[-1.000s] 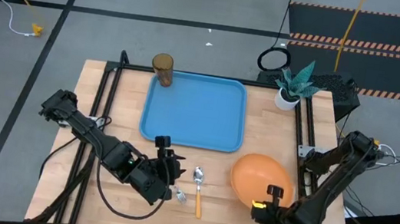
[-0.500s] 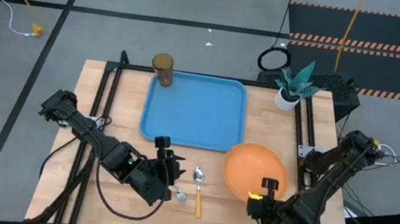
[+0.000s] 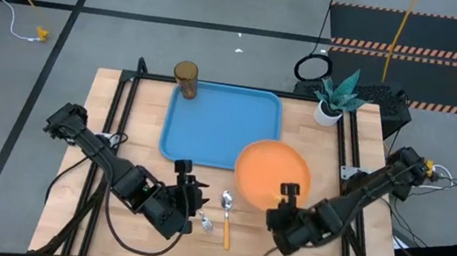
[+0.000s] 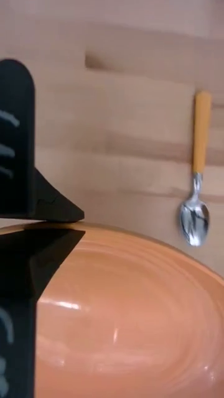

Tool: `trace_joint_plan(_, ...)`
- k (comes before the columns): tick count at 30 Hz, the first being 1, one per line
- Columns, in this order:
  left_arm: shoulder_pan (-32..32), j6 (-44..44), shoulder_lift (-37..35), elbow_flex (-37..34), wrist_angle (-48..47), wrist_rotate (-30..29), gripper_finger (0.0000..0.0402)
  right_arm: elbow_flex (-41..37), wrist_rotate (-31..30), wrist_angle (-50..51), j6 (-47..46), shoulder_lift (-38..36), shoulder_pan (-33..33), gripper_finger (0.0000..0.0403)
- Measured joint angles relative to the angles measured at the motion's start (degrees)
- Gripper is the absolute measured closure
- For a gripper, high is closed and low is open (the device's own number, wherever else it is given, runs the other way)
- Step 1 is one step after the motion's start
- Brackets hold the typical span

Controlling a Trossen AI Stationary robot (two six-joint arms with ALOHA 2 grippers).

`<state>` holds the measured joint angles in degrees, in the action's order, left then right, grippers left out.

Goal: Pick and place plate/cup/fork/spoon on tray
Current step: Put the orange plate on the bottom right of the yellow cup

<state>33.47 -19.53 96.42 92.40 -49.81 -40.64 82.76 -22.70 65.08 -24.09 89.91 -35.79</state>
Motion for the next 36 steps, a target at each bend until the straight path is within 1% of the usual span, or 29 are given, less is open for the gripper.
trace_joint_plan(3,0.0,-0.5,0.0,0.0,-1.0,-0.1,0.0231,0.0,0.0,-2.4,6.0,0.0,3.1,0.0403)
trace_joint_plan(10,0.0,-1.7,-0.9,0.0,-4.2,-3.1,0.0231,0.0,0.1,-8.3,18.3,0.0,10.9,0.0403)
trace_joint_plan(12,0.1,-3.4,-1.7,0.0,-6.8,-5.3,0.0231,0.0,0.1,-10.3,21.6,0.0,12.9,0.0403)
trace_joint_plan(17,0.4,-9.8,-2.9,0.0,-14.2,-8.6,0.0231,0.0,0.5,-14.6,29.4,0.0,17.4,0.0403)
trace_joint_plan(20,0.4,-11.6,-2.8,0.0,-17.1,-9.6,0.0231,0.0,2.8,-17.9,34.2,0.0,20.3,0.0403)
trace_joint_plan(23,0.4,-13.5,-2.8,0.0,-19.7,-12.6,0.0232,0.0,4.7,-21.0,38.5,0.0,23.2,0.0403)
trace_joint_plan(26,0.5,-17.3,-3.5,0.0,-23.3,-16.1,0.0231,0.0,6.2,-22.7,41.6,0.4,26.4,0.0403)
trace_joint_plan(30,0.6,-21.4,-4.8,0.1,-26.7,-18.9,0.0231,0.0,6.5,-23.7,44.7,1.8,29.8,0.0403)
trace_joint_plan(32,0.6,-21.6,-4.7,0.1,-27.0,-19.4,0.0232,0.0,7.7,-24.9,46.4,2.8,31.4,0.0403)
trace_joint_plan(36,0.2,-20.9,-4.8,0.1,-27.1,-20.6,0.0231,0.0,8.0,-26.5,48.6,5.8,33.7,0.0403)
